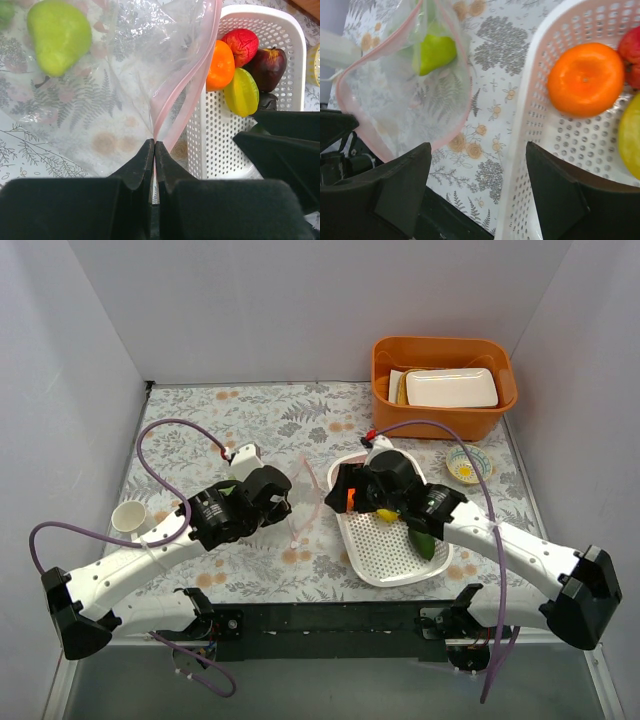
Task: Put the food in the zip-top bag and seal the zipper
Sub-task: Place the fake fruit in the zipper food storage bag, then pick up the fake fruit from the bin.
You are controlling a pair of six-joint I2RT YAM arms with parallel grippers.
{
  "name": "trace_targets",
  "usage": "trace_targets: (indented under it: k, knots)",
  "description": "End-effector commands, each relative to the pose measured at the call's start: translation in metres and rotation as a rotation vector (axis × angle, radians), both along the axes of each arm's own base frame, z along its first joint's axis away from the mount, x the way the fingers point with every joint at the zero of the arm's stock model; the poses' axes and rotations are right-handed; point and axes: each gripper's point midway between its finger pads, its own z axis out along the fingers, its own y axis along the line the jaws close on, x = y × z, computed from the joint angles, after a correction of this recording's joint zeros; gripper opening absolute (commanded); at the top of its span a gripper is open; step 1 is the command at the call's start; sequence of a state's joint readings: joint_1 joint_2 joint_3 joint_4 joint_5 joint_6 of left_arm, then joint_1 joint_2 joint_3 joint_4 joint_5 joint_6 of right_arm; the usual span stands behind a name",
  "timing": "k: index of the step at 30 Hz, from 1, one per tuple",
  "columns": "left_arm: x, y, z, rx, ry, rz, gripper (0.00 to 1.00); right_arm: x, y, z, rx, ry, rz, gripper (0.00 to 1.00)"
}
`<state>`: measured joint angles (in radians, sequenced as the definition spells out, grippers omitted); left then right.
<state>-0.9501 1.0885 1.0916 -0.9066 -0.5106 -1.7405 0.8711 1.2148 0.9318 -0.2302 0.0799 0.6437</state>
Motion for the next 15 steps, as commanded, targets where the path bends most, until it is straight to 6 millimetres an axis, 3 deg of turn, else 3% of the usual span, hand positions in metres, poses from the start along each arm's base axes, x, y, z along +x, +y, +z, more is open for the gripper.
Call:
trace_targets:
  k: [1,5,6,9,13,15]
  knots:
    - [0.002,0.001,0.007,-0.019,-0.029,-0.004,0.00,0.013,-0.058,-0.015,-0.155,-0.024,-0.200,0.86]
    - [0.001,-0.001,0.009,-0.033,-0.041,-0.021,0.00,0.019,-0.091,-0.004,-0.211,-0.077,-0.330,0.92]
    - [0.002,-0.001,0.010,-0.034,-0.044,-0.025,0.00,0.018,-0.095,0.003,-0.220,-0.113,-0.310,0.98]
    - [0.001,-0.005,0.014,-0.056,-0.056,-0.045,0.00,0.019,-0.118,0.004,-0.256,-0.129,-0.352,0.98]
    - [0.000,-0.010,0.018,-0.075,-0.075,-0.080,0.00,0.008,-0.153,-0.019,-0.442,-0.028,-0.406,0.98]
    - [0.000,-0.012,0.022,-0.090,-0.088,-0.092,0.00,0.000,-0.157,-0.032,-0.520,0.024,-0.364,0.97]
